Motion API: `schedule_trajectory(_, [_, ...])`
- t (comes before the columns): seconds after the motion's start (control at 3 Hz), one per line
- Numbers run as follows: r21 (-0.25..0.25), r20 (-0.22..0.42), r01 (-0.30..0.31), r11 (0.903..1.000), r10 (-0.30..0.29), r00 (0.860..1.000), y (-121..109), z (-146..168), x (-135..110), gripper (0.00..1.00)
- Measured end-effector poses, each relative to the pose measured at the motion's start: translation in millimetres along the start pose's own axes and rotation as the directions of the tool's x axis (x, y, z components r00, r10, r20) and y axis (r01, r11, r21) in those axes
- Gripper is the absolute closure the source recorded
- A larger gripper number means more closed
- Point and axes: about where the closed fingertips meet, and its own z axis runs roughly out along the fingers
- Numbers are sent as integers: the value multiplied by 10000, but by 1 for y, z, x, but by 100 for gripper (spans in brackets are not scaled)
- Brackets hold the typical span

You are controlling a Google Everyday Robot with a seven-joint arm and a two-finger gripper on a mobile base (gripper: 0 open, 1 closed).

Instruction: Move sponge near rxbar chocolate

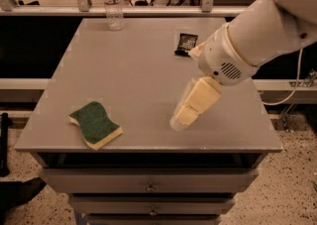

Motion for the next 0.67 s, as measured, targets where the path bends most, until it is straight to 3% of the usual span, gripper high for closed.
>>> schedule_trajectory(0.67, [-28, 173, -77, 10000, 77, 9998, 3, 6, -3, 0])
